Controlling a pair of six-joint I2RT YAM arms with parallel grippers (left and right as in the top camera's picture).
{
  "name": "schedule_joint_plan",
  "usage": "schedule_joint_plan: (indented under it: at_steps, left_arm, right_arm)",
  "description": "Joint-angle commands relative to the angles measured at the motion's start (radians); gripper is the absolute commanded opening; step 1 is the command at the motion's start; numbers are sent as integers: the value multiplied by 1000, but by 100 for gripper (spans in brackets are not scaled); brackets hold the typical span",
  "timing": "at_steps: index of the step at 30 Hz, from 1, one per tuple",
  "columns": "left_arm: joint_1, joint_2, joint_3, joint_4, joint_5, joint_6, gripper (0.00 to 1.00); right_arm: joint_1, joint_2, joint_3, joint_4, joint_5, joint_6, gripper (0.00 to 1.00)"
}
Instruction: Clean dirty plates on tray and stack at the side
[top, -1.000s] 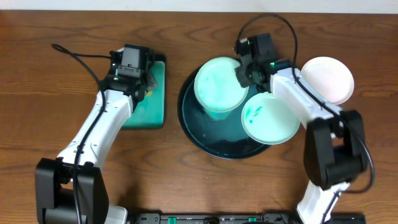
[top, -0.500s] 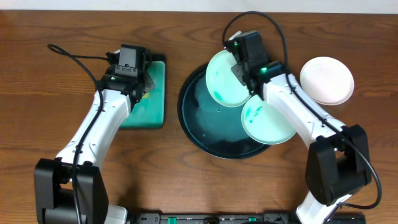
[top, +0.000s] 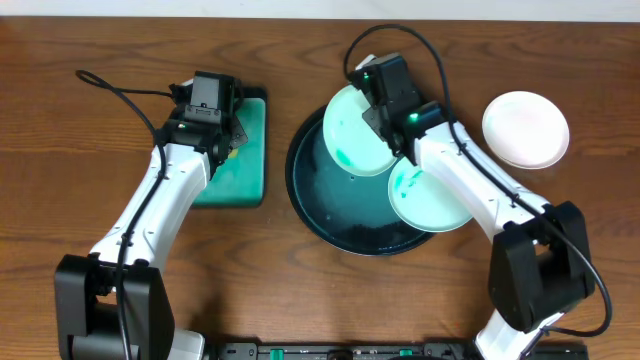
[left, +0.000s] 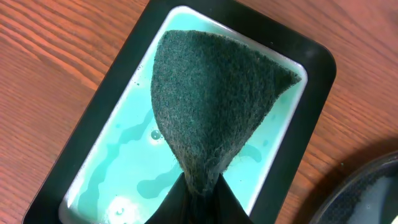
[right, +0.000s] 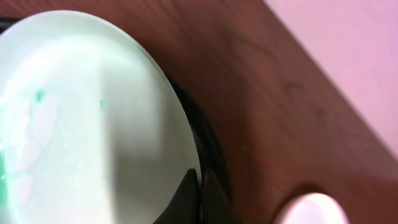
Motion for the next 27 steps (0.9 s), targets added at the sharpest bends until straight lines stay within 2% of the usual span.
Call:
schedule_joint_plan:
  at_steps: [1,4,11,13,17,19,27]
  left_arm:
    - [3,2,13,0,-23,-9,8]
    - [3,2,13,-10,-19,-9,12]
    - [3,2,13,-6,-13,-9,7]
    - [3,2,13,-4,48,-8,7]
    - [-4,2,13,42,304,64,7]
    - [-16,2,13,67,364,63,7]
    - [-117,2,13,142,400,61,7]
  right_arm:
    - [-38,-8,2,-14,-188,103,1]
    - [-77,-8,2,-24,-249,143,1]
    - [-168,-8,-1,-58,-483,170,1]
    - [-191,-6,-11,-60,-537,170,1]
    - [-234,23,-43,-61,-639,170,1]
    - [-245,44,-60,-59,-677,170,1]
    - [-246,163,-80,18,-686,236,1]
